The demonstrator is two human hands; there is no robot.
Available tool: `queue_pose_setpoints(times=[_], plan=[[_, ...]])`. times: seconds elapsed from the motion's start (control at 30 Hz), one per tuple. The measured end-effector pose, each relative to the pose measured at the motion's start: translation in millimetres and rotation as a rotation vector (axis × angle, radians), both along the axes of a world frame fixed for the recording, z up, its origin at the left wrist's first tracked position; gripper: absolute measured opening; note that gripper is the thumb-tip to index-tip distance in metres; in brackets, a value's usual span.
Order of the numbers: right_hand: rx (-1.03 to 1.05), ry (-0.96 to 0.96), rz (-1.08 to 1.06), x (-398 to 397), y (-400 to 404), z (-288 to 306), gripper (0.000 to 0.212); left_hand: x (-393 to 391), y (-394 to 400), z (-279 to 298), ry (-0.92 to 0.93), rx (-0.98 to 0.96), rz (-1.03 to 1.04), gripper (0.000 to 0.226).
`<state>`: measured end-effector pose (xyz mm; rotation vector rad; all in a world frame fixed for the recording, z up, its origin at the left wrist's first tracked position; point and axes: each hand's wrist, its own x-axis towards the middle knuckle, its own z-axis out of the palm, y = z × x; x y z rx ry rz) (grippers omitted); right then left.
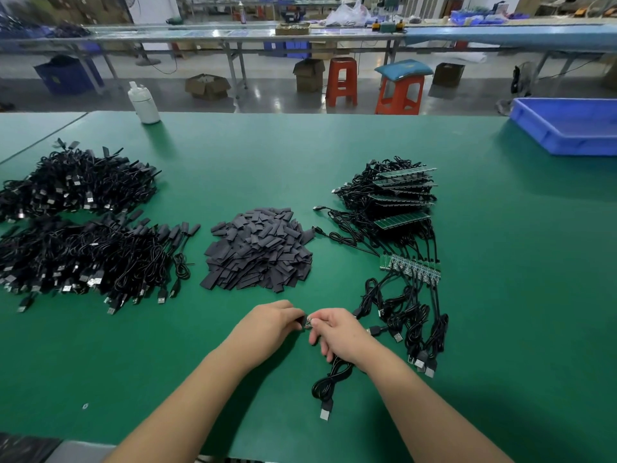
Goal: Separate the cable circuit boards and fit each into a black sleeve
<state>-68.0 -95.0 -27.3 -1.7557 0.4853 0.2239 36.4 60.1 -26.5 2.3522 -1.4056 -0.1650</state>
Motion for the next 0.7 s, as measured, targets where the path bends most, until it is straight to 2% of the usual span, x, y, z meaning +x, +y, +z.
queue_pose_setpoints(times=[0.13,0.27,0.43,0.7], plan=[[0.023,0.010,0.009,1,-1,0,0.026,-1,-3,-1,-0.045,0.029,-0.002,0.022],[0.051,0.023,0.030,1,-4,1,0.026,-5,-1,0,0.031,-0.087,0.032,0.019],[0.108,0.038,0.030,2,-5,1,0.027,-9,-4,-1,0.064,-0.101,0.050,0.021],[0.160,0.043,0.030,0,-3,2,0.031,-9,-7,-8,-0.077,-0.051,-0.013,0.025]])
